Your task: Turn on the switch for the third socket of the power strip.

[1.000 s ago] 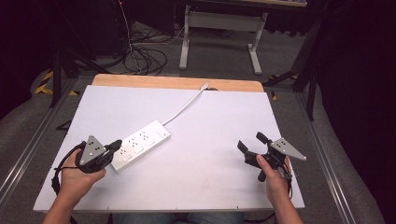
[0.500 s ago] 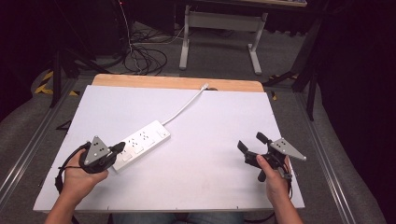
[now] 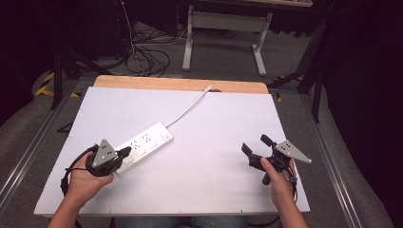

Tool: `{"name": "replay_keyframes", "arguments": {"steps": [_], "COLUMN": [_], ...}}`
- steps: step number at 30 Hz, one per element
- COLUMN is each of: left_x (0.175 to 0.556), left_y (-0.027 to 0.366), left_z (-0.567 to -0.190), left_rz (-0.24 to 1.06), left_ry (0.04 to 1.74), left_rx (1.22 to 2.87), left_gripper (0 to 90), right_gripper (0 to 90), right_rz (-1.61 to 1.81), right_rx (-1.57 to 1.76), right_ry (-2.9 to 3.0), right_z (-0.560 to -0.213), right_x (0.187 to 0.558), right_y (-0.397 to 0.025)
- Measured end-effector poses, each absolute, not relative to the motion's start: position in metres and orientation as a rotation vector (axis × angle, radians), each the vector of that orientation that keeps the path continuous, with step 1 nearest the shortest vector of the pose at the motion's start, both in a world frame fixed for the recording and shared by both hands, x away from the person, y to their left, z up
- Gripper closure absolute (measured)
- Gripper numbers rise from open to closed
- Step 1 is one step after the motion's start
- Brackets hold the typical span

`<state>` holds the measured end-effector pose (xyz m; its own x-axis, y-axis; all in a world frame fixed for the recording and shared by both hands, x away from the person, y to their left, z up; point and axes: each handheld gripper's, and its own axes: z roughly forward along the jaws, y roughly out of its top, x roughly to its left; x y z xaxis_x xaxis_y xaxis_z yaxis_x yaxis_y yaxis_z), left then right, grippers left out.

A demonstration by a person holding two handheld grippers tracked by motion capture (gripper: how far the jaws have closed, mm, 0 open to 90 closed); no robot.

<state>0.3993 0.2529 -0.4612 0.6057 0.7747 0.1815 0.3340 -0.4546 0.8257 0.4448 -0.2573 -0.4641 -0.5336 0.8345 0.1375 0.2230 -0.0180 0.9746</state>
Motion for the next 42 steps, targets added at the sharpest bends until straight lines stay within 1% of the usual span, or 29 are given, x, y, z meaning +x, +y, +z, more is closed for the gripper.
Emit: {"name": "replay_keyframes", "arguments": {"steps": [11, 23, 32, 42], "left_x": [0.404, 0.405, 0.406, 0.407], "left_y": [0.248, 0.246, 0.246, 0.246], "left_z": [-0.470, -0.475, -0.476, -0.477], "left_rz": [0.696, 0.680, 0.673, 0.668], "left_ry": [0.870, 0.869, 0.876, 0.887], "left_rx": [2.116, 2.145, 2.161, 2.143], "left_gripper": [90.0, 89.9, 89.9, 89.9], "right_gripper": [9.0, 9.0, 9.0, 9.1], "right_rz": [1.589, 1.591, 1.593, 1.595], "right_rx": [1.100, 1.101, 1.102, 1.101], "right_ry": [1.759, 1.755, 1.754, 1.754], "right_z": [-0.464, -0.464, -0.464, -0.463], "right_x": [0.445, 0.444, 0.444, 0.444], "right_y": [-0.257, -0.258, -0.258, -0.258]}}
